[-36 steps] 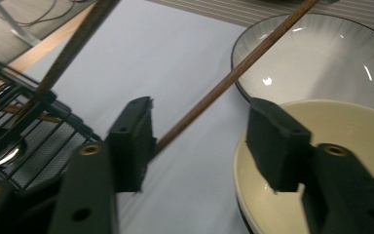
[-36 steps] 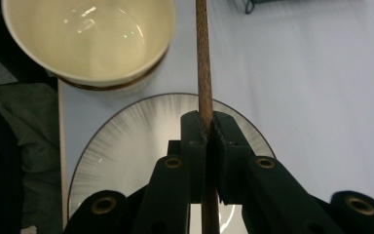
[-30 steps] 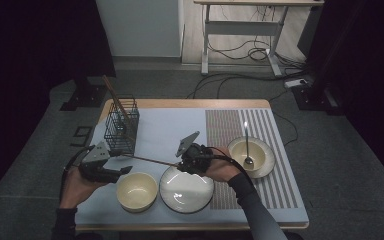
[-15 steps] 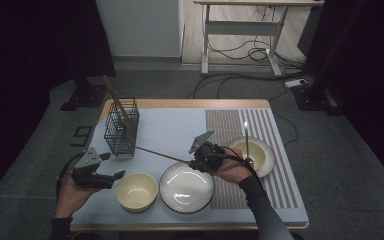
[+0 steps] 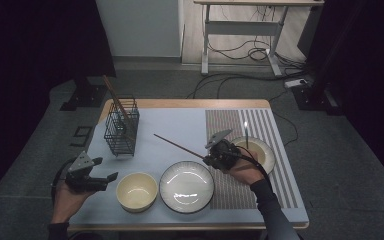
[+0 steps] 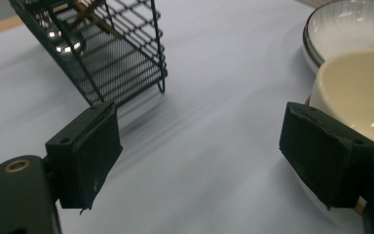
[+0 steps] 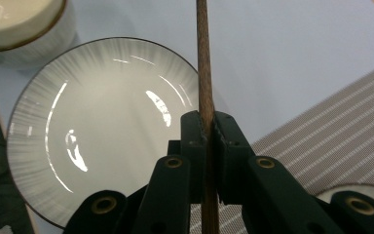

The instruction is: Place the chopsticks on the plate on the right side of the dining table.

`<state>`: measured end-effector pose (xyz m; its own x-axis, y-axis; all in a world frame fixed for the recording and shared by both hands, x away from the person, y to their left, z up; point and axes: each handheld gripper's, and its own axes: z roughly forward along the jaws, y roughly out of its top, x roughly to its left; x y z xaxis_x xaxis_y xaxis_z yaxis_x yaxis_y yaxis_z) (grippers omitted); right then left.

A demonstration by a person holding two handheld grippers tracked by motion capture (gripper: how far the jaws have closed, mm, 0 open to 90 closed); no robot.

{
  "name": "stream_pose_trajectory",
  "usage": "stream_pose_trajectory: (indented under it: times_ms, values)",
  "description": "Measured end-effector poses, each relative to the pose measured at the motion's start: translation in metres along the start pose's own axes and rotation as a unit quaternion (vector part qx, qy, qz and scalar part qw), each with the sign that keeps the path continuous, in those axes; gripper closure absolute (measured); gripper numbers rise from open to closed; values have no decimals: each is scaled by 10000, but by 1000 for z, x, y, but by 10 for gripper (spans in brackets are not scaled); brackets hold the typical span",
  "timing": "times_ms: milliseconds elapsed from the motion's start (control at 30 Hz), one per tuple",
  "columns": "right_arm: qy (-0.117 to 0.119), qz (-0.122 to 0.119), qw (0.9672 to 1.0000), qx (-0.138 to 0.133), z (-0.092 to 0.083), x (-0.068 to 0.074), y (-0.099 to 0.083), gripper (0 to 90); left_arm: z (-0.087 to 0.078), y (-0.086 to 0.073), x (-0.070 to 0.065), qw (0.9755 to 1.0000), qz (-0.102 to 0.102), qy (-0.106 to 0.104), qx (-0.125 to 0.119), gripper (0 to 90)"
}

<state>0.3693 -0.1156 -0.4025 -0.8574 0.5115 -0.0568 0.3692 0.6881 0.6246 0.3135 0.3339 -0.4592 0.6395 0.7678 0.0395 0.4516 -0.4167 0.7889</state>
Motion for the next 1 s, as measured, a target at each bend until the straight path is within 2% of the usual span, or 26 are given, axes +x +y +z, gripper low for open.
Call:
stream_pose_trajectory:
  times_ms: [400,567,800,1000]
  values:
    - [-303,500,9982,-115,-14,-16,-24,840,13,-25,-1,9997,-166,-69,160,170]
    - [-505,555,9972,-74,-18,-22,-34,840,20,-34,-3,9992,-189,-88,331,161]
    - [-736,837,9937,-117,-24,-31,-48,840,28,-44,-6,9982,-194,-204,538,165]
    - [-892,1007,9907,-193,-32,-37,-58,840,36,-48,-8,9964,-149,-201,813,146]
